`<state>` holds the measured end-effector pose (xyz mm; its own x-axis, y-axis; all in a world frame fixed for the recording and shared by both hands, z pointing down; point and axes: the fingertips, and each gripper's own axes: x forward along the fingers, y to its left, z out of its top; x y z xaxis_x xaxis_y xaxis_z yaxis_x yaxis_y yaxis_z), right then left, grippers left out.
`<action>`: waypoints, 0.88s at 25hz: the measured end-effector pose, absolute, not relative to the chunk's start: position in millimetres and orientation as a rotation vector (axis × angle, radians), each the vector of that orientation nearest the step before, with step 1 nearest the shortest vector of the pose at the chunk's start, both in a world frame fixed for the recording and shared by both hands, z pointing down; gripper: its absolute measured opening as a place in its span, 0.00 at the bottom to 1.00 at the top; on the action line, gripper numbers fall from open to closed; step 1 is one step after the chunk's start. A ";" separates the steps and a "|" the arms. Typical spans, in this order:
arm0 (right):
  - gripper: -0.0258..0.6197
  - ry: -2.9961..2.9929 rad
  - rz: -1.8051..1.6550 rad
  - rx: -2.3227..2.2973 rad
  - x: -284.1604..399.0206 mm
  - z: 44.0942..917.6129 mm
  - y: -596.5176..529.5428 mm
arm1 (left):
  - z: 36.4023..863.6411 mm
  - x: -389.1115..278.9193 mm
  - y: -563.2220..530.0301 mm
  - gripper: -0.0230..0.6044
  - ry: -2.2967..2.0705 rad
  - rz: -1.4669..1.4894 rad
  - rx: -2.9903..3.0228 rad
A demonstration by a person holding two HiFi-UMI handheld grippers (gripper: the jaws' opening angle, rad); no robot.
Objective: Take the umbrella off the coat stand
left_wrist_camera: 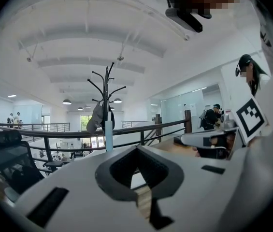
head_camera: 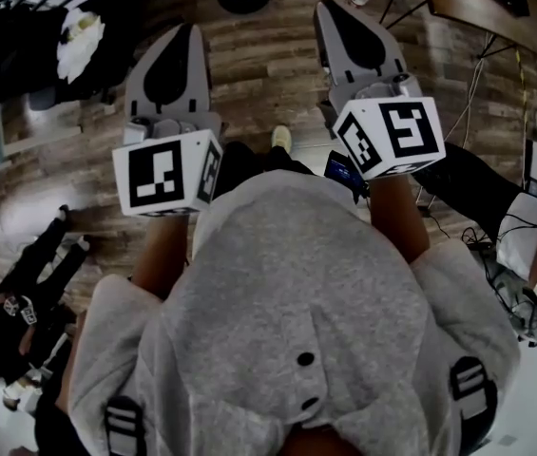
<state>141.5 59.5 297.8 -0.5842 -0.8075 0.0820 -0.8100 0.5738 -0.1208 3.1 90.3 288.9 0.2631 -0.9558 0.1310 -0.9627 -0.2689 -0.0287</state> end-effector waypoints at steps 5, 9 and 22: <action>0.06 -2.790 0.228 1.428 145.4 289.1 53.5 | 273.9 9.3 84.5 0.05 -1.882 0.194 2.470; 0.06 -2.798 0.216 1.434 143.4 283.2 54.6 | 271.3 10.6 88.4 0.05 -1.877 0.180 2.478; 0.06 -2.767 0.217 1.454 104.0 283.2 34.6 | 275.4 -23.7 67.2 0.05 -1.819 0.141 2.493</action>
<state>104.0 34.6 283.2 -0.5695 -0.8189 0.0717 -0.8200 0.5599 -0.1186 -23.7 67.2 275.4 0.3032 -0.9472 0.1047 -0.9520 -0.3060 -0.0115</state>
